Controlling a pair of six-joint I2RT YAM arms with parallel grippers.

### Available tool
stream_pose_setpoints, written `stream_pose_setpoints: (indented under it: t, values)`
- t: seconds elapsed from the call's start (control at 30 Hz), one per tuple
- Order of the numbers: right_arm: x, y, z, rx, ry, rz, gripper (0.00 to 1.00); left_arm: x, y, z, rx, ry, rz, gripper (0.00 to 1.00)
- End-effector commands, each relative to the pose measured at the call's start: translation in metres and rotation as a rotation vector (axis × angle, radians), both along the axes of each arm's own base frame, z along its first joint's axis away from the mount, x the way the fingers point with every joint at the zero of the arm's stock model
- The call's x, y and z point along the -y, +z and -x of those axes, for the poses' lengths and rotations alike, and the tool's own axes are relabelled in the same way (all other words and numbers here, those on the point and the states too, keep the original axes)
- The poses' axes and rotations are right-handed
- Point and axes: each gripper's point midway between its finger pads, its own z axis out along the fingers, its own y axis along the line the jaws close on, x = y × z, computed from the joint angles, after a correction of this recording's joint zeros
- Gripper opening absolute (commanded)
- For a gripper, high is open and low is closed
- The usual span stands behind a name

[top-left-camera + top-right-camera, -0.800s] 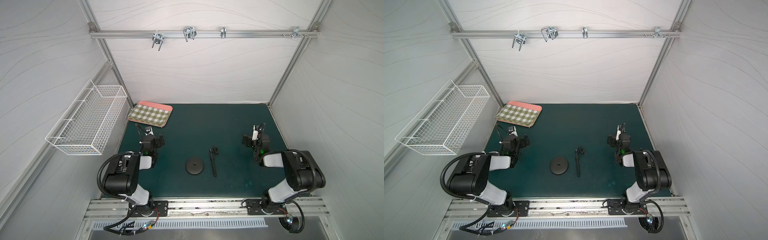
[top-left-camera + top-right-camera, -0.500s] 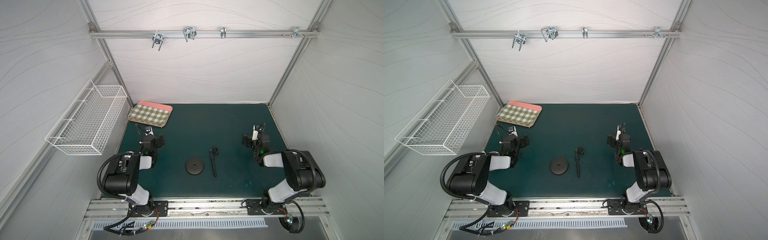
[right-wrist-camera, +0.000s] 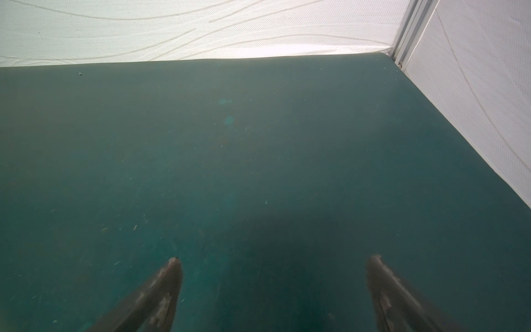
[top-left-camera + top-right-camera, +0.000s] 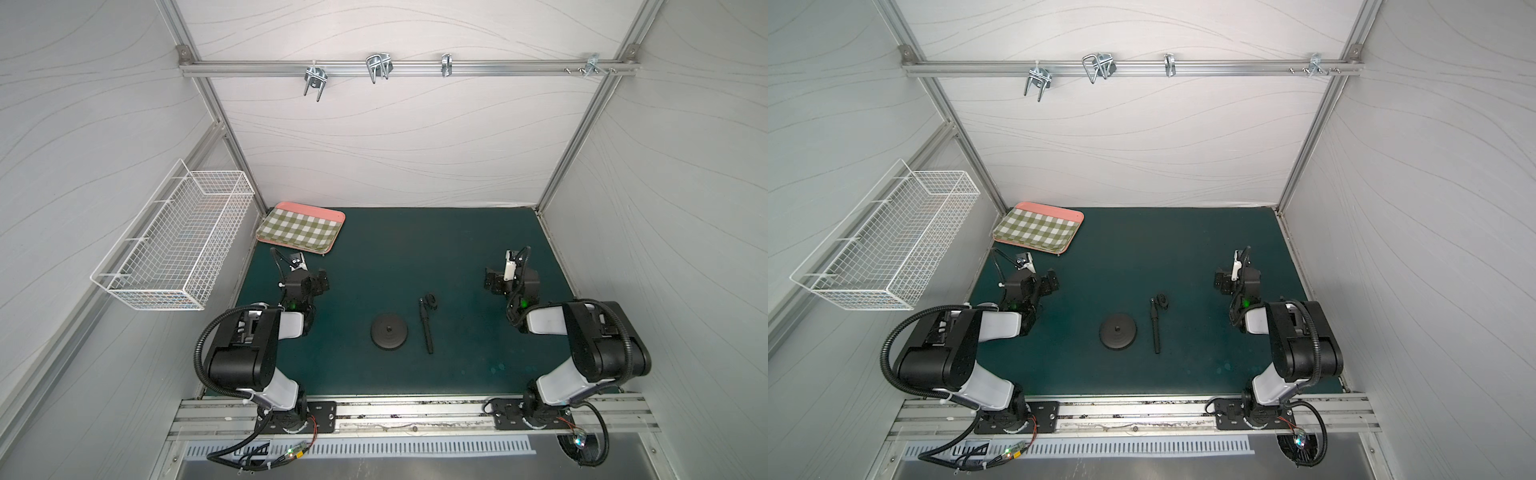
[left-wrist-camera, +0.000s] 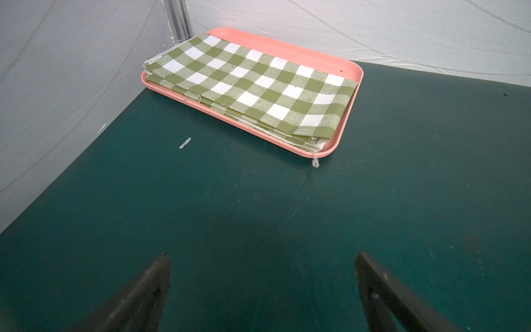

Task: Assemble a microphone stand
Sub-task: Pick up the microphone stand pole from the center of the board.

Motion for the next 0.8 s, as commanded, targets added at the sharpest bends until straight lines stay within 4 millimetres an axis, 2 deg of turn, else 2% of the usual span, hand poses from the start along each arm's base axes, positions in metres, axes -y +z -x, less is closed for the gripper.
stream_pose_setpoints:
  t: [0.0,0.23,0.3,0.4,0.47,0.57,0.67,0.77]
  values:
    - [0.002,0.001,-0.003,0.006,0.0,-0.001,0.99,-0.001,0.014,-0.006,0.049,-0.001,-0.015,1.0]
    - [0.001,0.002,-0.003,0.011,0.002,-0.002,0.99,-0.001,0.015,-0.005,0.057,0.0,-0.015,1.0]
    - [0.001,0.006,-0.001,0.026,0.002,-0.002,0.99,-0.002,0.026,-0.007,0.081,0.005,-0.027,1.0]
    - [-0.013,0.034,0.0,0.007,0.017,0.069,0.99,0.004,0.049,-0.003,-0.098,-0.005,0.038,0.99]
    - [-0.032,0.053,0.006,-0.111,0.061,0.061,0.99,0.022,0.076,0.0,-0.139,-0.072,0.114,0.97]
    - [-0.076,0.085,0.025,-0.195,0.203,0.039,0.99,0.047,0.106,0.014,-0.122,-0.11,0.261,1.0]
    - [-0.114,0.098,0.055,-0.294,0.342,-0.023,0.98,0.085,0.117,0.036,-0.155,-0.214,0.355,1.0]
    - [-0.138,0.09,0.085,-0.439,0.448,-0.137,0.92,0.115,0.111,0.059,-0.213,-0.284,0.371,1.0]
